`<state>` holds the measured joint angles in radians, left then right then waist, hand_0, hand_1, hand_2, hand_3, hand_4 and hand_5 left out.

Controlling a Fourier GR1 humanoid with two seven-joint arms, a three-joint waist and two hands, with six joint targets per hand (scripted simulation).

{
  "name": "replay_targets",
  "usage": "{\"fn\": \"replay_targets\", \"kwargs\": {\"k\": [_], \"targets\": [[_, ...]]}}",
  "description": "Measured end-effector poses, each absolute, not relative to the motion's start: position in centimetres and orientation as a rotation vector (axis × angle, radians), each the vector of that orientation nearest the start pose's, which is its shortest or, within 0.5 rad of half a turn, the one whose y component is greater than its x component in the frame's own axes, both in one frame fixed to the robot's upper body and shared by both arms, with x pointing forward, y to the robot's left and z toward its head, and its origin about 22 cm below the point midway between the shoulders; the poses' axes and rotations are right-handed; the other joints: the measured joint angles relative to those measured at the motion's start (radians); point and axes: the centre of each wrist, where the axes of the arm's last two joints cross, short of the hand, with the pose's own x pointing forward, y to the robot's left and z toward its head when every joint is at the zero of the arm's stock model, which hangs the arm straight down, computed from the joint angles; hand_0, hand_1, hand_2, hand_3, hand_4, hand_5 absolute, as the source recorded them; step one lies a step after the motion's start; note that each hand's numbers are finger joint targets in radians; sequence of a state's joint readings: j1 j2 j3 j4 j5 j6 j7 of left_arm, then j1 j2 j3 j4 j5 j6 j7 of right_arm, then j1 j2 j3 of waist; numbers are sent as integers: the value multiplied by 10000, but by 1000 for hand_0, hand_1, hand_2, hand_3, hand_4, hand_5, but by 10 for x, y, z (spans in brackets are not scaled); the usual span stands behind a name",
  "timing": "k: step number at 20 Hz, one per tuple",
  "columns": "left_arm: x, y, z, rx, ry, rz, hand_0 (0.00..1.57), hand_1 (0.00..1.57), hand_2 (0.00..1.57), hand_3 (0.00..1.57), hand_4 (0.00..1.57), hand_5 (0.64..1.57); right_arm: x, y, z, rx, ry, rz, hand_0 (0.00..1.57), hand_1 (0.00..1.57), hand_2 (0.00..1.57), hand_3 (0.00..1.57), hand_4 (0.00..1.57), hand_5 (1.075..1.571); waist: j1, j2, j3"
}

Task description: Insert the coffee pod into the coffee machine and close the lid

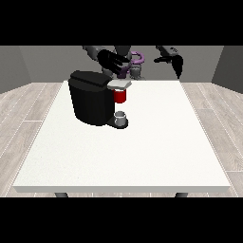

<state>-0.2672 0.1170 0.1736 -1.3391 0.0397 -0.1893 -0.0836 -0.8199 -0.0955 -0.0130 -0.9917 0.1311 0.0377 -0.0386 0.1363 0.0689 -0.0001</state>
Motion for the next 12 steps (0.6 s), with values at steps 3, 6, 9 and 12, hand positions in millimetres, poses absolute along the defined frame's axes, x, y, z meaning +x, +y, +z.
{"fn": "replay_targets", "kwargs": {"k": [3, 6, 9, 12], "targets": [[306, 272, 22, -595, -16897, -1168, 0, 0, 0, 0, 121, 1571, 407, -151, 108, 265, -18127, 4759, 0, 0, 0, 0, 132, 1571, -46, -16, -1], [297, 275, 13, -560, -16811, -1178, 0, 0, 0, 0, 202, 1571, 397, -143, 93, 938, -18163, 4778, 0, 0, 0, 0, 352, 1571, -180, -351, 1], [295, 276, 3, -347, -16818, -992, 0, 0, 0, 0, 145, 1571, 381, -133, 75, 1858, -18192, 4617, 0, 0, 0, 0, 286, 1571, -466, -656, -1], [287, 273, -10, -381, -16443, -835, 0, 0, 0, 0, 192, 1571, 360, -134, 47, 2438, -17722, 3842, 0, 0, 0, 0, 157, 1571, -717, -1208, 1]]}}
